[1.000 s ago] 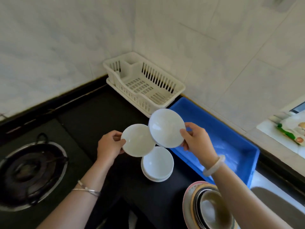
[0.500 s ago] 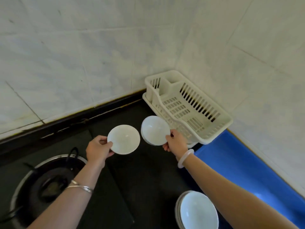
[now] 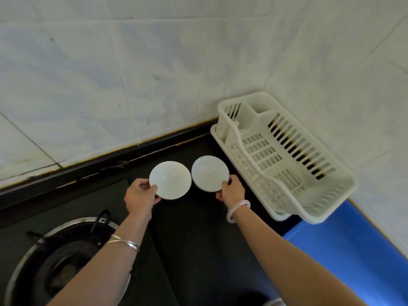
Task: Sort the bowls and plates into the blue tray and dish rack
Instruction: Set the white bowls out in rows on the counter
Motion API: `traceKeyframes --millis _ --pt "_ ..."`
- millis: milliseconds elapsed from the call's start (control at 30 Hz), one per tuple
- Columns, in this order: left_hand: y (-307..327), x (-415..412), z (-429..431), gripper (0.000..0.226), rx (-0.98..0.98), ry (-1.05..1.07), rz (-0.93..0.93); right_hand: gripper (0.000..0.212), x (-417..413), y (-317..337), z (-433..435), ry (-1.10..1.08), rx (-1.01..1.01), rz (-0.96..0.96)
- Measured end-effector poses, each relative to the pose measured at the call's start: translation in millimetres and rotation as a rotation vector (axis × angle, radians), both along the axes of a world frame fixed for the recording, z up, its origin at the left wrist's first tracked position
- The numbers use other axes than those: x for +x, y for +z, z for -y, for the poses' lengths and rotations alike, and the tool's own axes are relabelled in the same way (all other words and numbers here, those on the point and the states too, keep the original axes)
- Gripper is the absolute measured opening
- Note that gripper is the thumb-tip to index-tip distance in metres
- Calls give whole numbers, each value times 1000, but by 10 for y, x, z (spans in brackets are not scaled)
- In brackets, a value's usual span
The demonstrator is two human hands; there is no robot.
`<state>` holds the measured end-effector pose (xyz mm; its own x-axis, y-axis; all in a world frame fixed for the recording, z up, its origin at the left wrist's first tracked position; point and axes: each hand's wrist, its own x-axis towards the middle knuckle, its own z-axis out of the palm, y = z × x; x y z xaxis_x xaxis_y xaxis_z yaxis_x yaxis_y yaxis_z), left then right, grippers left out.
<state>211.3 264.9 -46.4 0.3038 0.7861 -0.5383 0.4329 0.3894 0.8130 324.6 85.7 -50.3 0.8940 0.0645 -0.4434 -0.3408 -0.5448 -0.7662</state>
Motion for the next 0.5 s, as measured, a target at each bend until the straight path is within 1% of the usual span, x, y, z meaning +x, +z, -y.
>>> traceKeyframes --millis 100,267,400,500 --pt "-50 14 -18 21 -8 12 7 21 34 -78 -53 -3 20 3" --pt "-116 20 -53 21 -73 90 26 25 52 -197 -120 -21 28 -1" --pt "-161 5 -58 21 -79 102 63 29 48 -253 -154 -50 75 -18" --pt "-193 -28 -46 22 -88 86 113 35 76 -226 -143 -63 120 -85"
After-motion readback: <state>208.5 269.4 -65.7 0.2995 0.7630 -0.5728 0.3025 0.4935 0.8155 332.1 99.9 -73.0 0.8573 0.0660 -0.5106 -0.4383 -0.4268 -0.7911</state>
